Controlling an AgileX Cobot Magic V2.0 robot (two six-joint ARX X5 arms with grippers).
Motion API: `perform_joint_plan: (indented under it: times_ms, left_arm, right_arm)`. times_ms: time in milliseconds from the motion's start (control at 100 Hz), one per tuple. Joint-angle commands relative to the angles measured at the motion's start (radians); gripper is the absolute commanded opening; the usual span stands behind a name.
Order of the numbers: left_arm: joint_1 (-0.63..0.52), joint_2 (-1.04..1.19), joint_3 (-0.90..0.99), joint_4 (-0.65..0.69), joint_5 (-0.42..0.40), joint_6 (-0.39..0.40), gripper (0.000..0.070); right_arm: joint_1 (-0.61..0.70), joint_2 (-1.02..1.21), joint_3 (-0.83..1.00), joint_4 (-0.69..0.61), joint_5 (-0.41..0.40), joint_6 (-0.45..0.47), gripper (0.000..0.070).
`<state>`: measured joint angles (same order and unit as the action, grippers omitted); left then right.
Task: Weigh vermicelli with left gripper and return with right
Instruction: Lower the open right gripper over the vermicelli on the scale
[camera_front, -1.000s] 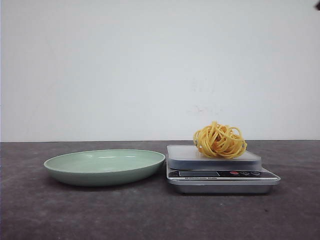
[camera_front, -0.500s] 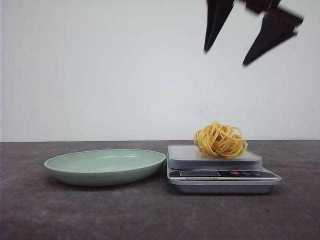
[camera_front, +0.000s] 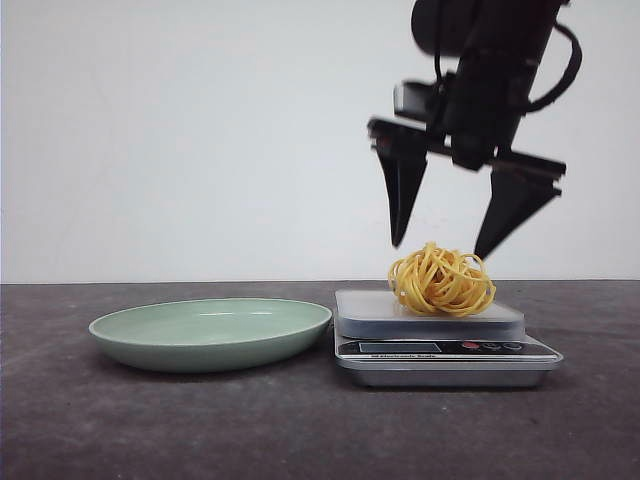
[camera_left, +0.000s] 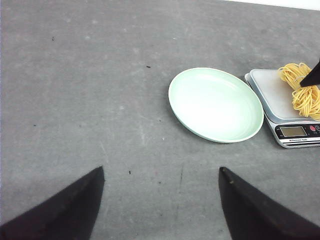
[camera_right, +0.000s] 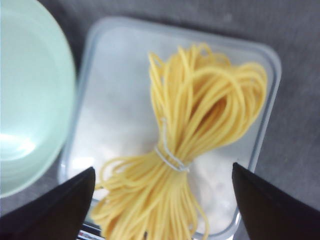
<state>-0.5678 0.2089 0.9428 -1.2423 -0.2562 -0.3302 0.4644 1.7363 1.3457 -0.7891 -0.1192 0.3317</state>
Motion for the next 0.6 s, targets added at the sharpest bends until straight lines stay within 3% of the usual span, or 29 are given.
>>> perform_joint_plan:
  times_ms: [0, 100, 190, 320, 590]
  left_arm:
    - [-0.006, -0.002, 0.011, 0.008, 0.002, -0.003, 0.0425]
    - [-0.006, -0.002, 0.011, 0.008, 0.002, -0.003, 0.0425]
    - [-0.006, -0.002, 0.011, 0.008, 0.002, -0.003, 0.0425]
    - [-0.006, -0.002, 0.011, 0.006, 0.002, -0.003, 0.0425]
    - [-0.006, -0.002, 0.011, 0.006, 0.002, 0.004, 0.0425]
  right_arm:
    - [0.004, 0.028, 0.024, 0.0, -0.01, 0.018, 0.054]
    - [0.004, 0.035, 0.024, 0.007, -0.011, 0.021, 0.0526]
    - [0.005, 0.035, 0.024, 0.028, -0.018, 0.026, 0.0438]
    - [0.0, 0.041, 0.024, 0.04, -0.084, 0.045, 0.0441]
    - [-0.004, 0.068, 0.024, 0.046, -0.081, 0.051, 0.044]
